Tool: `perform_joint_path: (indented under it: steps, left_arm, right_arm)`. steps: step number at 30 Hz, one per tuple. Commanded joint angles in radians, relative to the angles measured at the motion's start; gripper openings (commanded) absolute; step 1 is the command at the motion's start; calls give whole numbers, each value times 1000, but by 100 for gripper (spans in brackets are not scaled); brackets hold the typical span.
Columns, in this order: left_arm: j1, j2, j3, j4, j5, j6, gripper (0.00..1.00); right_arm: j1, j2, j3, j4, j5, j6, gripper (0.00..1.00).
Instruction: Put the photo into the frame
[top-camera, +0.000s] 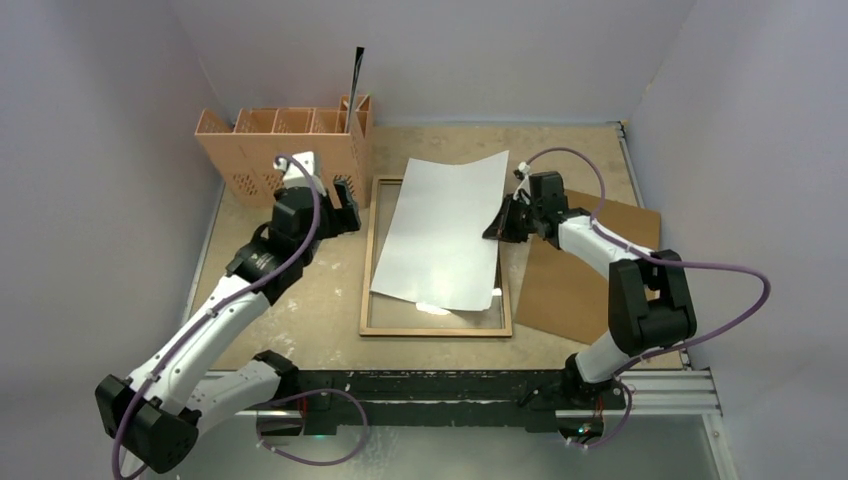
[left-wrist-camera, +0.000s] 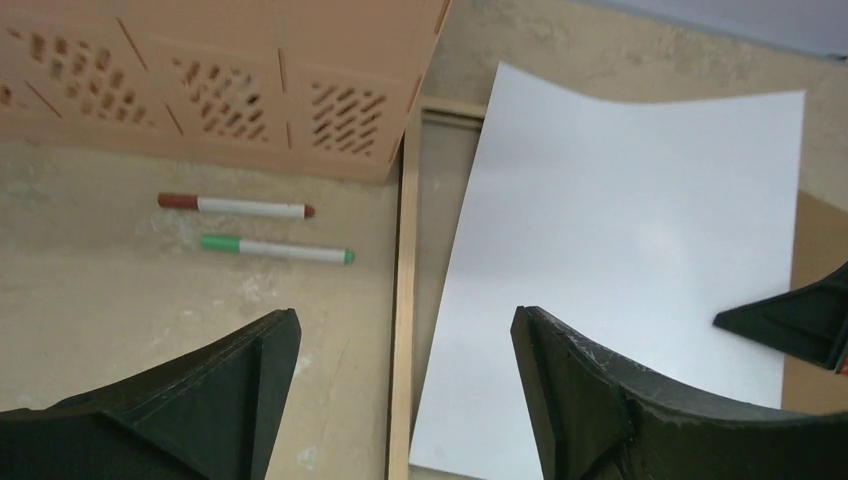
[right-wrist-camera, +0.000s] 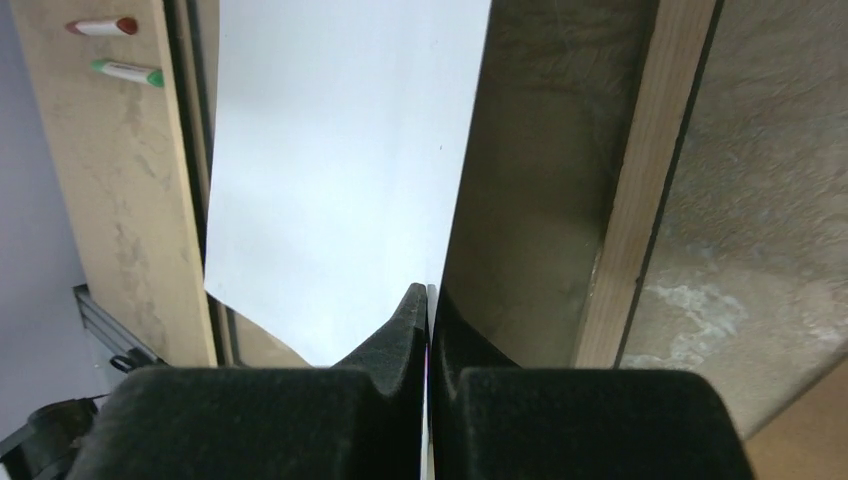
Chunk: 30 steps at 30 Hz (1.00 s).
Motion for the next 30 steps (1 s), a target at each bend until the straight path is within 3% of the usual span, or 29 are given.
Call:
perform_joint_path:
  steps: [1,16,30]
  left_arm:
    - [3,30,-87,43,36,-131,81]
    - [4,197,-221,186,108,-181,80]
    - [3,250,-264,246,120,-190,79]
  right_arm:
    - [-4,25,99,-162,59,-156,0]
    - [85,77,157,-267,52,-259,0]
    - [104,125,168,-198,134,-133,0]
